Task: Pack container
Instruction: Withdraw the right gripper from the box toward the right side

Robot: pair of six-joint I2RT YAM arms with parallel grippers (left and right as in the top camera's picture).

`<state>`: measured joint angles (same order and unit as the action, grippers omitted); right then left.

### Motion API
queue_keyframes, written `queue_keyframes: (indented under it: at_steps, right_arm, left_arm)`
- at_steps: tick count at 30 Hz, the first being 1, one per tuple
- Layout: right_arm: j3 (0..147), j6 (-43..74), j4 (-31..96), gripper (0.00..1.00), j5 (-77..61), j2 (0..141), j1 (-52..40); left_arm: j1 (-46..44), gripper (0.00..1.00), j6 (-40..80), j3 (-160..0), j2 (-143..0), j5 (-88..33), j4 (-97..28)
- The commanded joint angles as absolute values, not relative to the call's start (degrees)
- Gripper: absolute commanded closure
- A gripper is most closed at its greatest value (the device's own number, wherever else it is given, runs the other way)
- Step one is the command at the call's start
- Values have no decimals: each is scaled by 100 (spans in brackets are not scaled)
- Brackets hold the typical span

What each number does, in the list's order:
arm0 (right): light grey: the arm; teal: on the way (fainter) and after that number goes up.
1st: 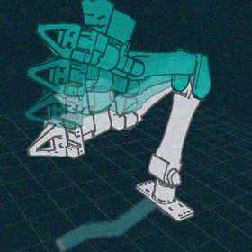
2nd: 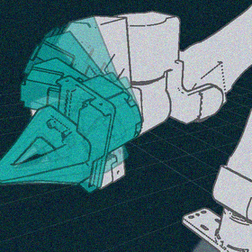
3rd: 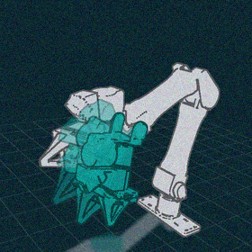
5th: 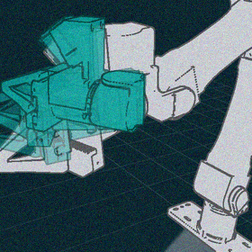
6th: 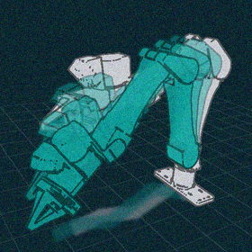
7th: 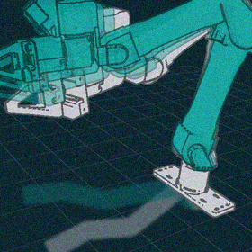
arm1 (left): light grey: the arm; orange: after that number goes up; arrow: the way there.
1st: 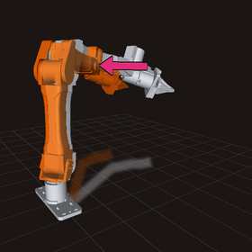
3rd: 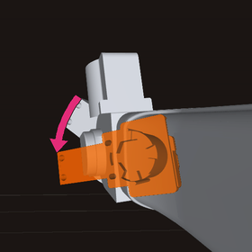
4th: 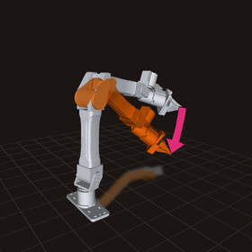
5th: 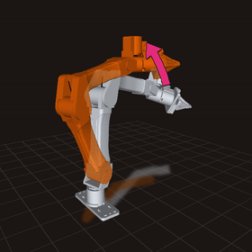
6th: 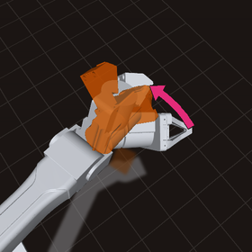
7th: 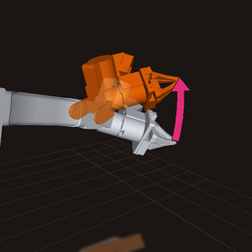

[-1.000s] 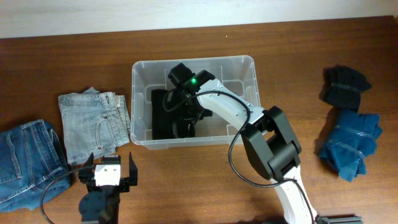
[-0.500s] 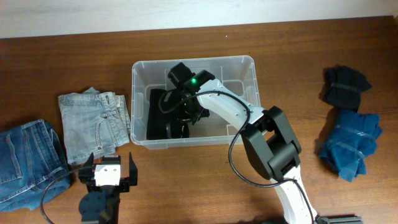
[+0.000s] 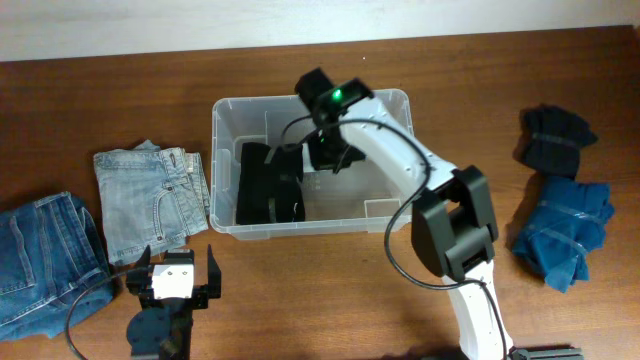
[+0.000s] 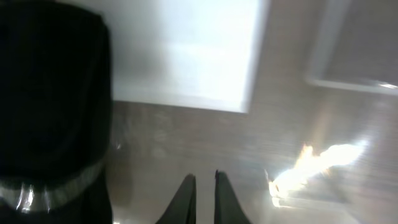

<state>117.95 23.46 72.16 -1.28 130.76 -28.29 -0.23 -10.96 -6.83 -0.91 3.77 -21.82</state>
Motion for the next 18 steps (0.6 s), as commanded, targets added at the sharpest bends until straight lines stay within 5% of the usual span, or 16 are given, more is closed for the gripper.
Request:
queue_keyframes:
  at_steps: [1,10,18]
  right_arm:
    - [12623,2268,7787,96,95,12543,-2600]
    - [13360,2121,9035,96,478,11710,-1509]
    - [13299,2121,9734,96,449,11177,567]
  left_arm:
    - [5,1,-1190,-657,-67,320,-2174]
    - [5,1,-1190,-657,-67,318,-2174]
    - [5,1,-1190,-657,-67,320,-2171]
